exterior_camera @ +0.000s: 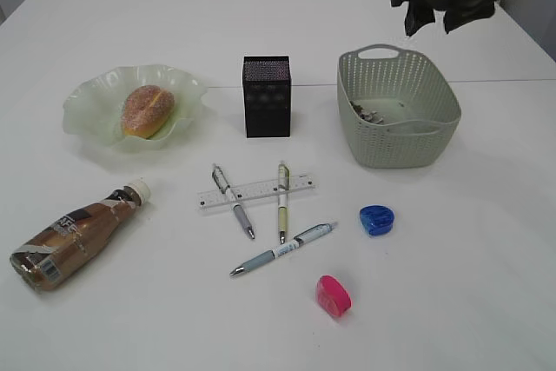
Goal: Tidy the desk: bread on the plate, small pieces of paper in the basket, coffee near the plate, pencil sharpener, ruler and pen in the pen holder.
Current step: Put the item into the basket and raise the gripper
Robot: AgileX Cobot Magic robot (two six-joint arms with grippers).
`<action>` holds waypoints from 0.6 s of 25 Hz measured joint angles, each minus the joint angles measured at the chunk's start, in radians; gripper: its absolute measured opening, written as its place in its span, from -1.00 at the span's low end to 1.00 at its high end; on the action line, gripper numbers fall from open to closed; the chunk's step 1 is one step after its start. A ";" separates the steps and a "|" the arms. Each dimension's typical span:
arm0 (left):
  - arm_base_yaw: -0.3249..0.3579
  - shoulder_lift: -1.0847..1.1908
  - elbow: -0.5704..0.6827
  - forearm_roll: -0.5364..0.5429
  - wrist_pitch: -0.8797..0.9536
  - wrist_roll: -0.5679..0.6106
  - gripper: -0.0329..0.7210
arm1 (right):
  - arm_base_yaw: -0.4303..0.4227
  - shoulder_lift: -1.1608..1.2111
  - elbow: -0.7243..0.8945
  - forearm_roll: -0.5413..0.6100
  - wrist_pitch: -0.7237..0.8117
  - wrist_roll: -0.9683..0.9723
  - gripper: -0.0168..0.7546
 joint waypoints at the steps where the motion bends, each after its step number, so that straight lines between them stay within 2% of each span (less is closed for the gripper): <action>1: 0.000 0.000 0.000 0.002 0.000 0.000 0.26 | 0.000 0.000 -0.035 0.000 0.056 0.002 0.24; 6: 0.000 0.000 0.000 0.002 0.000 0.000 0.22 | 0.000 0.000 -0.202 0.000 0.348 0.002 0.24; 10: 0.000 0.000 0.000 0.002 0.000 0.000 0.21 | 0.000 0.000 -0.284 0.000 0.396 0.002 0.24; 15: 0.000 0.000 0.000 0.000 0.000 0.000 0.20 | 0.000 -0.035 -0.292 0.017 0.411 0.002 0.24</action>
